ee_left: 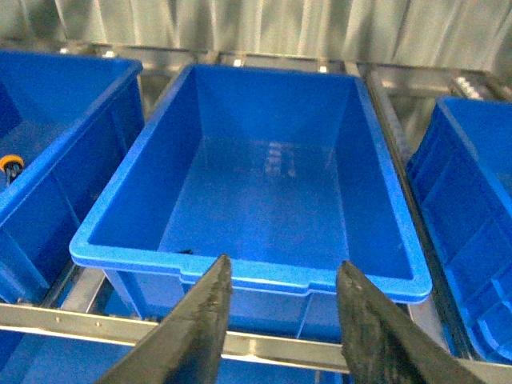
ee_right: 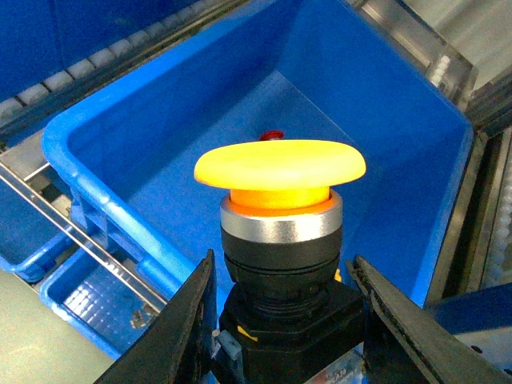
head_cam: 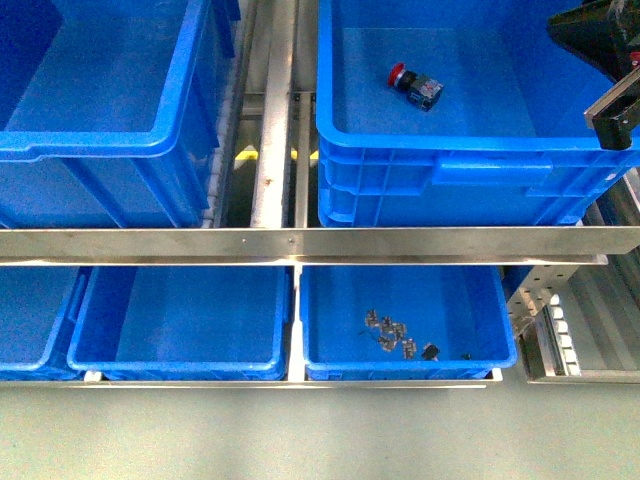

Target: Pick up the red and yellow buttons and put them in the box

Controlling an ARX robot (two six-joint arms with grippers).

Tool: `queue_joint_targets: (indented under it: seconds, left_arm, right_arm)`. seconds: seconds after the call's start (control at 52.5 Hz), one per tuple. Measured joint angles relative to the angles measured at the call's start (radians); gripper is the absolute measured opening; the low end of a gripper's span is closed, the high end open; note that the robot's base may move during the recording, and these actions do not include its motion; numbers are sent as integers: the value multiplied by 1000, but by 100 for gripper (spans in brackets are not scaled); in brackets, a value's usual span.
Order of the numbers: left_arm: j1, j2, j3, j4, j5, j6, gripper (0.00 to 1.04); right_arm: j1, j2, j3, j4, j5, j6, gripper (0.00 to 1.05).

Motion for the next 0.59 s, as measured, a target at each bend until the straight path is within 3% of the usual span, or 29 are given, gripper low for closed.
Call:
queue_joint_targets:
  seconds: [0.057, 0.152, 0.4, 0.457, 0.591]
  left_arm:
    - [-30, -36, -31, -39, -27, -1, 16]
    - [-55, -101, -49, -94, -51, -2, 2]
    - [-113, -291, -55, -252, -109, -4, 3]
    - [-167, -338, -55, -296, -187, -5, 3]
    - [-211, -426, -55, -374, -204, -5, 3]
  right_arm:
    - [2, 0, 0, -3, 0, 0, 41]
    - [8, 0, 1, -5, 1, 2, 41]
    - [13, 0, 1, -14, 4, 3, 41]
    - [14, 0, 1, -17, 4, 4, 41]
    - [14, 0, 1, -19, 5, 6, 41]
